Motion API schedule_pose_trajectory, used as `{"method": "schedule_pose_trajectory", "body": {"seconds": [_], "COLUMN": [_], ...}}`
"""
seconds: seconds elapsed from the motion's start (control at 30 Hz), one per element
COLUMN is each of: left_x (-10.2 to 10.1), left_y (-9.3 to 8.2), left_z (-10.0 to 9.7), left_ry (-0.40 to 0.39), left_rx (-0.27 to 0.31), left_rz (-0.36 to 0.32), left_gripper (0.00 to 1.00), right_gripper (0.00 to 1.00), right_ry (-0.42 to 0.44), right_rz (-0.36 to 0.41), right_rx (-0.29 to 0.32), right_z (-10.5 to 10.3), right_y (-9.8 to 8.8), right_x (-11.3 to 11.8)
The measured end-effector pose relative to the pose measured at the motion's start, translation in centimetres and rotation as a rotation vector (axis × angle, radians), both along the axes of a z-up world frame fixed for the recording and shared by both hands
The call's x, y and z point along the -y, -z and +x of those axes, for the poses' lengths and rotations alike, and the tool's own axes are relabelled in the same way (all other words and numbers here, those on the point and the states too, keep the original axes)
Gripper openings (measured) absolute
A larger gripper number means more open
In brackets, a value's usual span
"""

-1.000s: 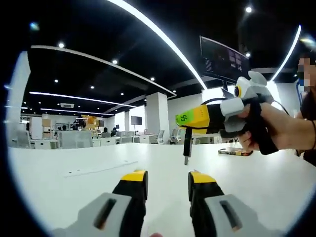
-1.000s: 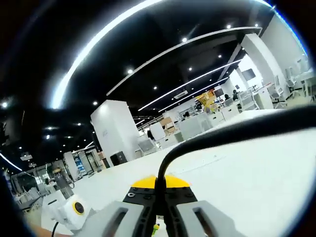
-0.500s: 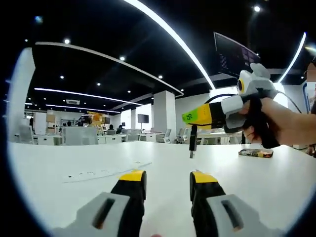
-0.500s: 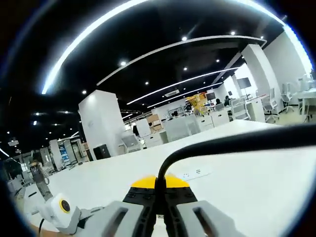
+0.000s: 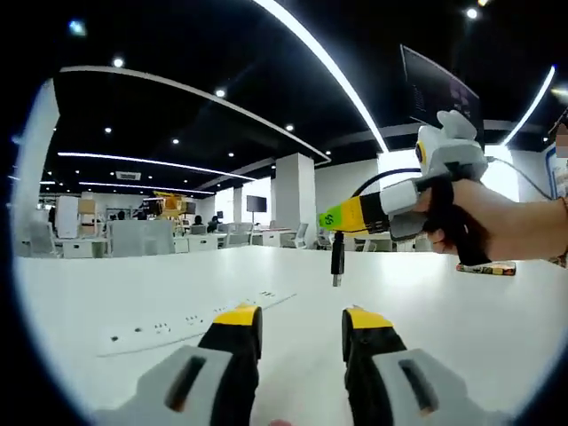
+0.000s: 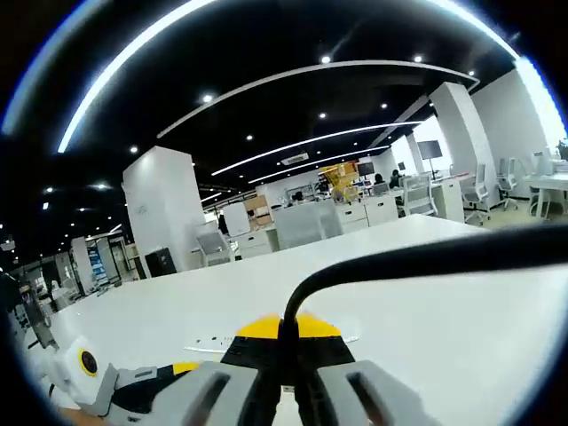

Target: Find the data cable on the table. Grasp the USB connector end of the cable and insert it into the USB port on the table

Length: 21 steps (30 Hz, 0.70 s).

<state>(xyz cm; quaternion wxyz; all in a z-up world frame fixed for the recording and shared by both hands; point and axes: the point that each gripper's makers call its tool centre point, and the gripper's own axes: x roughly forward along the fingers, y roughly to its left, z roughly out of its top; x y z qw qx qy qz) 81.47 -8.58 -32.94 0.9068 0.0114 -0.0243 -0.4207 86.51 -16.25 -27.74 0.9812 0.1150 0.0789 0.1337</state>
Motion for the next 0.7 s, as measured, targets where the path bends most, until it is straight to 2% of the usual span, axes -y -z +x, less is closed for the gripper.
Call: {"method": "schedule_pose_trajectory", "body": {"seconds": [0.2, 0.33, 0.63, 0.7], "left_x": [0.1, 0.7, 0.6, 0.8], "left_y": [-0.1, 0.3, 0.2, 0.5], "left_z": [1.6, 2.1, 2.7, 2.8], "left_ry": [0.012, 0.034, 0.048, 0.057], "left_rx": [-0.001, 0.005, -0.007, -0.013], "left_rz": [-0.016, 0.01, -0.013, 0.007], "left_gripper": [0.35, 0.35, 0.39, 0.4], "right_gripper": [0.04, 0.04, 0.04, 0.04], "right_ry": [0.013, 0.019, 0.015, 0.013], "right_rz": [-0.021, -0.046, -0.098, -0.098], "right_rx": [-0.017, -0.019, -0.013, -0.015], "right_z": [3.2, 4.9, 7.7, 8.2], "right_y": [0.7, 0.6, 1.1, 1.4], "right_x": [0.3, 0.2, -0.6, -0.8]}}
